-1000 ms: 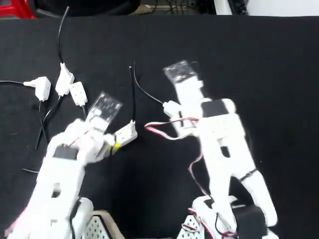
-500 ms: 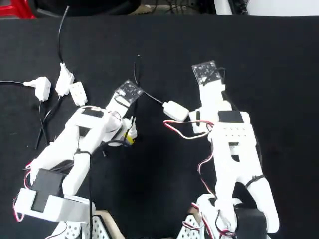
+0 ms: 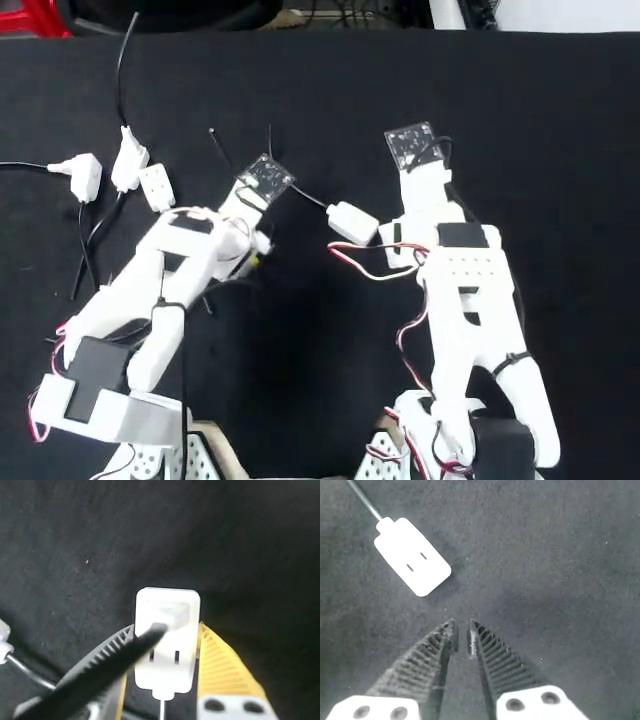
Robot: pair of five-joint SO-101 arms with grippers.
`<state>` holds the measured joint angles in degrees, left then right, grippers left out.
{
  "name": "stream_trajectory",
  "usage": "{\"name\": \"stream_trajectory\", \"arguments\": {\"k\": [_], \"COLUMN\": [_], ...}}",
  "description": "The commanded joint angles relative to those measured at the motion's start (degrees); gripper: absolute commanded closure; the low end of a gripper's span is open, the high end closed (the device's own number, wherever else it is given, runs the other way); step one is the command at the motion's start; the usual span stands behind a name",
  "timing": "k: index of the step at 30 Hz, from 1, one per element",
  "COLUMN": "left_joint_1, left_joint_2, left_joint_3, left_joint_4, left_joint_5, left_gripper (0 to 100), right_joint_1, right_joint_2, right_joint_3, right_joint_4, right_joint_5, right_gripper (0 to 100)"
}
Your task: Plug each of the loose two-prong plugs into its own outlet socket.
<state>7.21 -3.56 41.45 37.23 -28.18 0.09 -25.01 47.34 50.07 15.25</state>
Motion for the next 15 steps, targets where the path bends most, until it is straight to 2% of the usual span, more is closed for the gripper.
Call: {"name": "stream_trajectory", "arguments": {"k": [1, 3, 6, 15], "left_joint_1": [-7.2, -11.6, -15.2, -14.1], "left_joint_2": [-2.1, -0.4, 6.4, 39.4], "left_joint_3": [-8.6, -14.8, -26.5, -70.2], "left_joint_4": [0.8, -0.3, 0.7, 22.9], "left_joint_5": [0.4, 1.0, 6.1, 7.8], "left_gripper": [97, 97, 97, 97], "right_joint_1": [-0.9, -0.9, -1.1, -1.1], "right_joint_2": [-1.8, -1.8, -1.8, -1.8], "right_joint_3": [-0.1, -0.1, 0.0, 1.7], "right_joint_4": [-1.0, -1.0, -1.0, -3.7], "right_joint_5": [0.4, 0.3, 0.2, 0.4], "right_gripper": [96.2, 96.2, 96.2, 96.2]}}
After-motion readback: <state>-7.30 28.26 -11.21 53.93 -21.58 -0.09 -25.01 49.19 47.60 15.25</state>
